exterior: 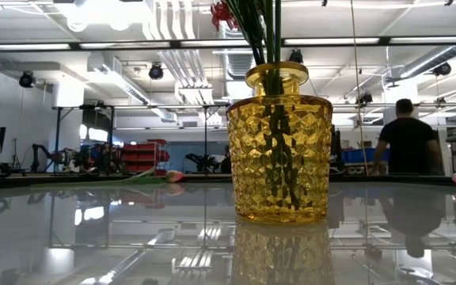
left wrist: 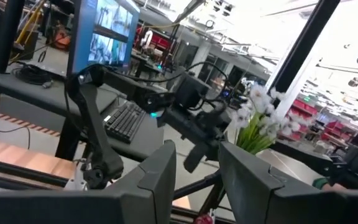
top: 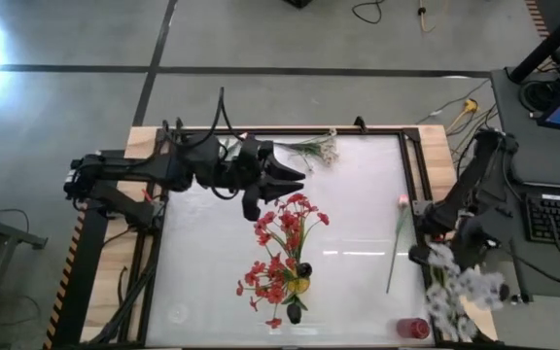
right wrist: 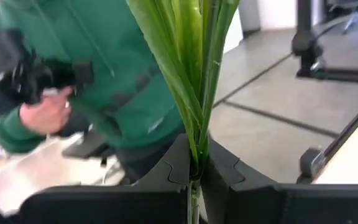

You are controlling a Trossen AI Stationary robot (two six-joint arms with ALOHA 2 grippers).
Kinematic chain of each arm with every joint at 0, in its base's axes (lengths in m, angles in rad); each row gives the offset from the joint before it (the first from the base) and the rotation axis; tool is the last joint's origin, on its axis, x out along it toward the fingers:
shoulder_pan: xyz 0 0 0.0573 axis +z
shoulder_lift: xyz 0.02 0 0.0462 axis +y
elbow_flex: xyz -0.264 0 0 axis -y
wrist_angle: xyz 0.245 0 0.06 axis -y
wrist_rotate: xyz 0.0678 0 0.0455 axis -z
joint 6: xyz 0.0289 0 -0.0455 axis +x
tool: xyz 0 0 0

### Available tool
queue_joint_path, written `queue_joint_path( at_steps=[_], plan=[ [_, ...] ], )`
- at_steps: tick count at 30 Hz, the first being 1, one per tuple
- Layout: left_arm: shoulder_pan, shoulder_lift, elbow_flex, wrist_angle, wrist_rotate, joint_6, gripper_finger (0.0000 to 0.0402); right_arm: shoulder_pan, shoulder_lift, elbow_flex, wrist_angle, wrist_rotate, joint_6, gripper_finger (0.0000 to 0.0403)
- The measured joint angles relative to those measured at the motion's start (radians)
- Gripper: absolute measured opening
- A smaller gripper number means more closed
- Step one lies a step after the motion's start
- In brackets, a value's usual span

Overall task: Sort flowers into vase by color
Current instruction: Put the left white flowers into the red vase

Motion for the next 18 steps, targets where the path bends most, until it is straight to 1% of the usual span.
queue_joint_path(
  at_steps=[4,10,13,18],
  plan=[
    [0.003,0.013,0.0,0.005,0.0,0.007,0.0111,0.066,0.041,-0.013,-0.006,0.041,-0.041,0.0013],
    [0.006,0.01,0.0,0.023,0.0,-0.077,0.0111,0.143,0.103,-0.022,-0.008,0.095,-0.117,0.0013],
    [0.008,0.009,0.0,0.022,0.0,-0.078,0.0111,0.172,0.139,-0.026,-0.015,0.121,-0.117,0.0013],
    [0.027,0.008,0.0,0.021,0.0,-0.054,0.0111,0.216,0.188,-0.027,-0.014,0.197,-0.139,0.0013]
  ],
)
